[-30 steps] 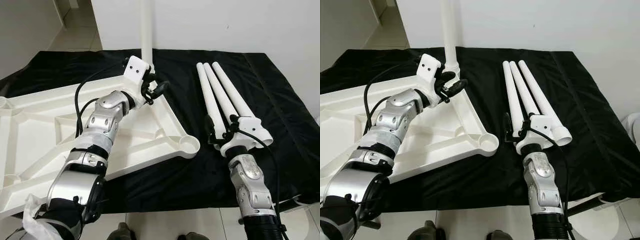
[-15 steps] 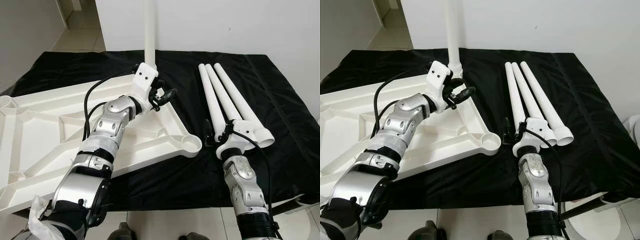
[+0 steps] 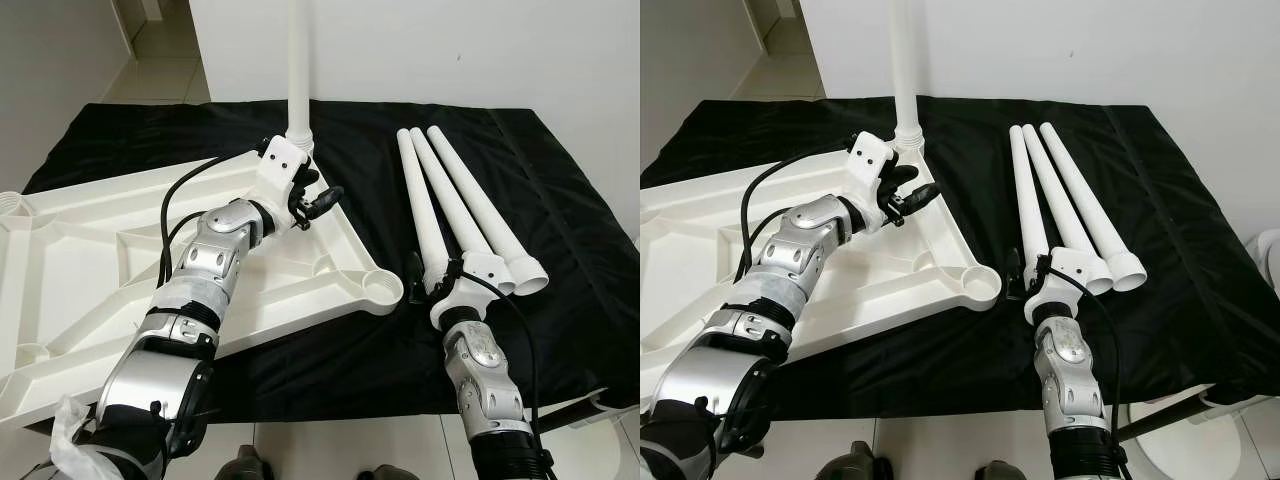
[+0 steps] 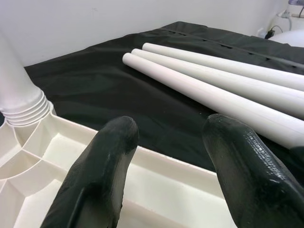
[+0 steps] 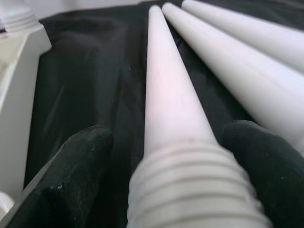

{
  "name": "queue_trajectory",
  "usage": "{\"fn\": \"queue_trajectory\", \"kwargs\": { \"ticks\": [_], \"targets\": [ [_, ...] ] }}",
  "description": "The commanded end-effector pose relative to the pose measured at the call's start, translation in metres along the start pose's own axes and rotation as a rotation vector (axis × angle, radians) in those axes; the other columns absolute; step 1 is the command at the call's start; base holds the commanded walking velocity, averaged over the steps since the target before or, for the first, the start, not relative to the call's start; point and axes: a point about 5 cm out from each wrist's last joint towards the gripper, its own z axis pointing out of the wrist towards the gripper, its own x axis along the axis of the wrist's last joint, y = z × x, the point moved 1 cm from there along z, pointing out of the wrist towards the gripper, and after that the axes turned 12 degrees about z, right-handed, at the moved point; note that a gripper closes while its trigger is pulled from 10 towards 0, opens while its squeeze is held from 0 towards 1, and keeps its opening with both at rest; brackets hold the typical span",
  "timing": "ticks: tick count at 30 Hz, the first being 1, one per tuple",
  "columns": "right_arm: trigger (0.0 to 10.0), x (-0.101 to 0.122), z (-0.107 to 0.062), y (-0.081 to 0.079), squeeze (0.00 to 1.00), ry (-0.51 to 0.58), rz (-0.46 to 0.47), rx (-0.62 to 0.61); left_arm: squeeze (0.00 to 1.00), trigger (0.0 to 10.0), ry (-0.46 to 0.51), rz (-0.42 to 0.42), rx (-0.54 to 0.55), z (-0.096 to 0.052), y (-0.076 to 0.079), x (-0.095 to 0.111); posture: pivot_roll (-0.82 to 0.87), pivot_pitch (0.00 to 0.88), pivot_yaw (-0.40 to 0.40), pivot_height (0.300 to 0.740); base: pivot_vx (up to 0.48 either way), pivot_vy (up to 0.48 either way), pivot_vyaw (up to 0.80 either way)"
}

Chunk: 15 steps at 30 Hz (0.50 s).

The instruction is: Building children table

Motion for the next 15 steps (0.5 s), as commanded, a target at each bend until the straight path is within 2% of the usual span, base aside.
{"fn": "queue_trajectory", "kwargs": {
  "ticks": [1, 12, 13, 14, 15],
  "targets": [
    [10.0, -0.0083, -0.0014, 0.0037, 0.00, -0.035, -0.005, -0.028, 0.00, 10.0, -0.038, 0.009, 0.086, -0.0018, -0.0020, -0.0073, -0.01, 0.000, 0.016, 0.740, 0.000, 0.000, 0.00],
    [10.0, -0.0110, -0.0019, 0.0039, 0.00, -0.057, -0.004, -0.033, 0.00, 10.0, -0.024, 0.022, 0.083, -0.0009, -0.0042, -0.0017, 0.00, 0.000, 0.008, 0.740, 0.000, 0.000, 0.00],
    [3.6, -0.0109, -0.0021, 0.0039, 0.00, -0.057, -0.003, -0.033, 0.00, 10.0, -0.021, 0.028, 0.082, -0.0007, -0.0050, -0.0005, 0.00, 0.000, 0.008, 0.740, 0.000, 0.000, 0.00],
    [0.0, -0.0101, -0.0024, 0.0043, 0.00, -0.054, 0.000, -0.032, 0.00, 10.0, -0.019, 0.031, 0.083, -0.0005, -0.0060, 0.0009, -0.01, 0.000, 0.009, 0.740, 0.000, 0.000, 0.00],
    [0.0, -0.0101, -0.0024, 0.0043, 0.00, -0.054, 0.000, -0.032, 0.00, 10.0, -0.019, 0.031, 0.083, -0.0005, -0.0060, 0.0009, -0.01, 0.000, 0.009, 0.740, 0.000, 0.000, 0.00]
  ]
}}
